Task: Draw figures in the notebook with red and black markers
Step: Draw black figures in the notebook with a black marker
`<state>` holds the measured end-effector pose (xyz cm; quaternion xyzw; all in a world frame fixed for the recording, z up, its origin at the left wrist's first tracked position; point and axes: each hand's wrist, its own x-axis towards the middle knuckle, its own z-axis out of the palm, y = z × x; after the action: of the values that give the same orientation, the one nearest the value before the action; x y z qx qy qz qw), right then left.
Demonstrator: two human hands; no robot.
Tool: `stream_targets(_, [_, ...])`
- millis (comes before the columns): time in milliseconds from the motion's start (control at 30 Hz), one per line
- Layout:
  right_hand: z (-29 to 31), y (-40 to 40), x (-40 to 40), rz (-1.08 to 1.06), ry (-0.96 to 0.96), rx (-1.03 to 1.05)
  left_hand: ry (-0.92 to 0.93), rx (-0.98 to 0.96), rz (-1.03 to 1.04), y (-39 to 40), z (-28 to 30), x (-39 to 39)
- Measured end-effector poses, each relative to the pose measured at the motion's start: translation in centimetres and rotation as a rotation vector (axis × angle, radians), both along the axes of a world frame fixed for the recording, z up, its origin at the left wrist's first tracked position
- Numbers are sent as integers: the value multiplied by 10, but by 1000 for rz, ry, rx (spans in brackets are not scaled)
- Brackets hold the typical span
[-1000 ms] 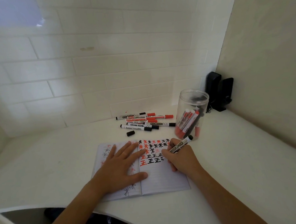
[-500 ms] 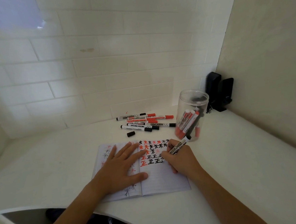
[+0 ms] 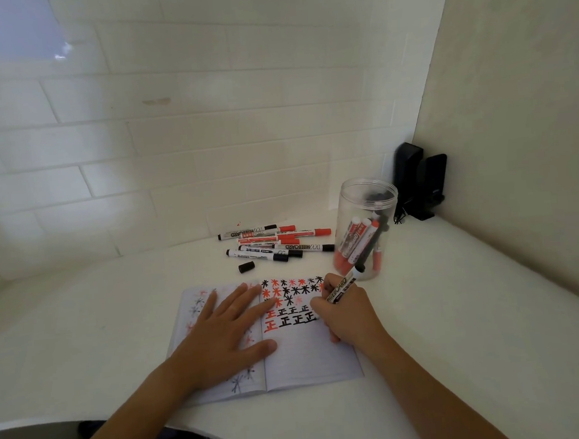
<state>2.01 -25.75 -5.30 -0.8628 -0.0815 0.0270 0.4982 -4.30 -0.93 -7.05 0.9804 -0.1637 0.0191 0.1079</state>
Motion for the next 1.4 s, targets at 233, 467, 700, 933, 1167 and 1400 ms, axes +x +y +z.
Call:
stream_targets(233, [3, -1, -2, -50, -7, 131, -161, -266, 124, -5, 14, 19])
stream_targets(467, [2, -1, -1, -20, 14, 173, -420, -310, 419, -1, 15, 83])
stream_targets(700, [5, 1, -1, 45, -33, 233, -312, -329, 404, 5, 2, 103])
stream_targets(933, [15, 3, -10, 184, -74, 296, -373, -443, 169, -26, 10, 44])
stream_targets(1167, [13, 5, -11, 211, -26, 385, -326, -449, 116, -28, -4, 28])
stream_targets(1400, [5, 6, -7, 224, -43, 407, -335, -443, 98, -30, -2, 24])
